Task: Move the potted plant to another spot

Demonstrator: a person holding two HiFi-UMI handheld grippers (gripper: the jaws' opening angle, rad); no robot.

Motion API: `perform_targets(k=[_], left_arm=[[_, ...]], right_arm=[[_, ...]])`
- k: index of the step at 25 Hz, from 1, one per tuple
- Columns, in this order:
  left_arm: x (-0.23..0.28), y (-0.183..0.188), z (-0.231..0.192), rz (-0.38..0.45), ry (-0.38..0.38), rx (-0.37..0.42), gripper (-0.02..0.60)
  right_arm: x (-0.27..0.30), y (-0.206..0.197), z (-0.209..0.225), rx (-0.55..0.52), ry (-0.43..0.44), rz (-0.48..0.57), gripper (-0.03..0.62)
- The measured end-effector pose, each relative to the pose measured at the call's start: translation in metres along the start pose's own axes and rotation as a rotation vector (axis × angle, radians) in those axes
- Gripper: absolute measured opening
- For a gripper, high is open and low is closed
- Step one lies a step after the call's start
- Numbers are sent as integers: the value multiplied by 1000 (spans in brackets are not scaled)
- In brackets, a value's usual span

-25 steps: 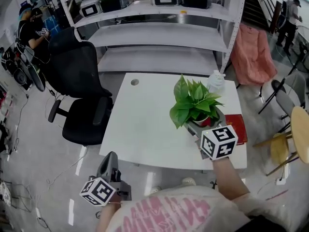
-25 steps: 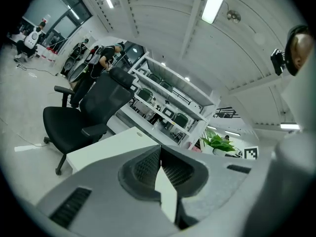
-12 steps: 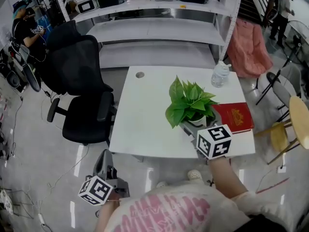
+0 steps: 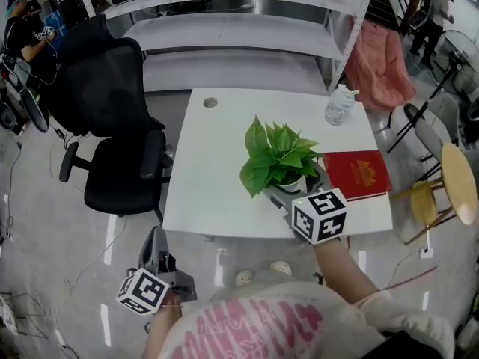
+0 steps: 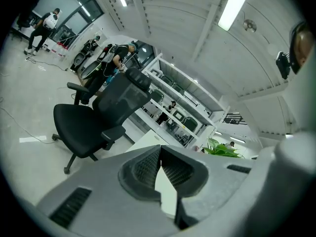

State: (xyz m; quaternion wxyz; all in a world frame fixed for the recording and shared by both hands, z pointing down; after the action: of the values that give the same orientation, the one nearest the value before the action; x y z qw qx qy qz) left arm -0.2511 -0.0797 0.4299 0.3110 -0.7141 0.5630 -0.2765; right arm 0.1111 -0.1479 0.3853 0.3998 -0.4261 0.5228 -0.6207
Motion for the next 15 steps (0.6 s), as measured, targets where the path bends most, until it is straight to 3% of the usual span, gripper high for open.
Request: perform_targets(k=[8, 15], left_arm=[[10, -17, -25, -16, 60, -42, 3], [2, -32, -20, -12, 128, -65, 3]], right_arm=[[32, -26, -18, -3, 62, -59, 506], [51, -43, -22, 20, 160, -128, 506]])
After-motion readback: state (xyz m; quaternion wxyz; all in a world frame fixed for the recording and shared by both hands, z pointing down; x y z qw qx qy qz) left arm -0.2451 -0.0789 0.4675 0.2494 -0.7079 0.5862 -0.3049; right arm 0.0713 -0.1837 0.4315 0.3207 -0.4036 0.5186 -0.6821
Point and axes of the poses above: the fingertips, and each gripper's own axes: x forward along the fingers, z to its right, y out of its top, the point moved 7 cm from there along -x, backward along the fingers, and after that the axes turned 12 degrees about z, right-handed, at the moved point
